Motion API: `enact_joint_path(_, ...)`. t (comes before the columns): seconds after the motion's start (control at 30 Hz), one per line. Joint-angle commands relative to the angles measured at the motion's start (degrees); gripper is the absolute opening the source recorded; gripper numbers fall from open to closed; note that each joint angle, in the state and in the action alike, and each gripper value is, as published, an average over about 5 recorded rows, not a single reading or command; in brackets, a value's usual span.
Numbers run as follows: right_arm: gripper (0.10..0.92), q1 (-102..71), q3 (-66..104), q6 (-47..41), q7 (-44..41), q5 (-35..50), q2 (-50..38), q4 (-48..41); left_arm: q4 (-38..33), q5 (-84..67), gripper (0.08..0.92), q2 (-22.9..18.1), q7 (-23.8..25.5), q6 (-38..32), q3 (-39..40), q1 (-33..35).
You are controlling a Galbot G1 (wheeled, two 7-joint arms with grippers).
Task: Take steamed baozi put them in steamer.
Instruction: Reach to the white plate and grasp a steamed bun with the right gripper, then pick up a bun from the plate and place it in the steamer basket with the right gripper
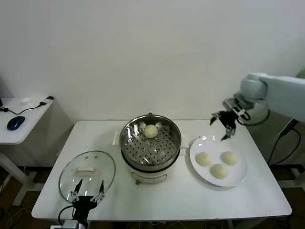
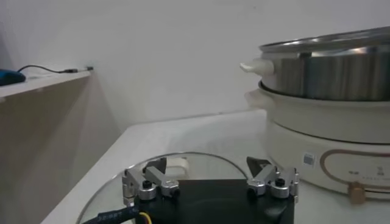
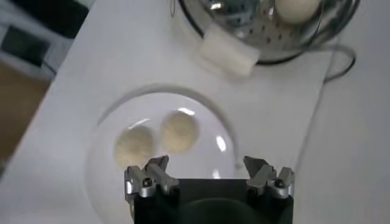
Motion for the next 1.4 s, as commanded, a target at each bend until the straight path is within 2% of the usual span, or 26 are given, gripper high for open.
enact_joint_path(0.03, 0.823, -18.27, 10.07, -14.82, 6.05, 0.97, -4.76, 0.79, 0.15, 0.05, 0.823, -0.05, -0.04, -0.05, 0.05, 0.01)
enact_joint_path(0.37, 0.823, -28.43, 20.2, -14.58, 7.44, -3.58, 5.23, -11.81, 0.83, -0.07, 0.823, 0.15, -0.31, -0.36, -0.08, 0.21)
enact_joint_path(0.73, 0.823, -29.7, 21.61, -13.92, 7.25, -4.12, 9.64, -16.98, 1.27, 0.01, 0.823, 0.28, -0.33, -0.72, 0.2, 0.27)
enact_joint_path(0.9, 0.791, -29.88, 22.22, -13.47, 6.69, -3.77, 10.04, -17.21, 1.35, 0.07, 0.823, 0.24, -0.42, -0.91, 0.25, 0.35)
enact_joint_path(1.13, 0.668, -25.54, 20.1, -13.25, 4.14, -2.63, 8.19, -13.55, 0.65, 0.17, 0.823, 0.1, -0.43, -0.83, 0.29, 0.71)
enact_joint_path(1.4, 0.636, 0.7, 3.99, -10.58, -2.92, 6.96, 6.82, -7.23, -1.0, 0.23, 0.823, -0.07, -0.39, -0.42, 0.27, 1.62)
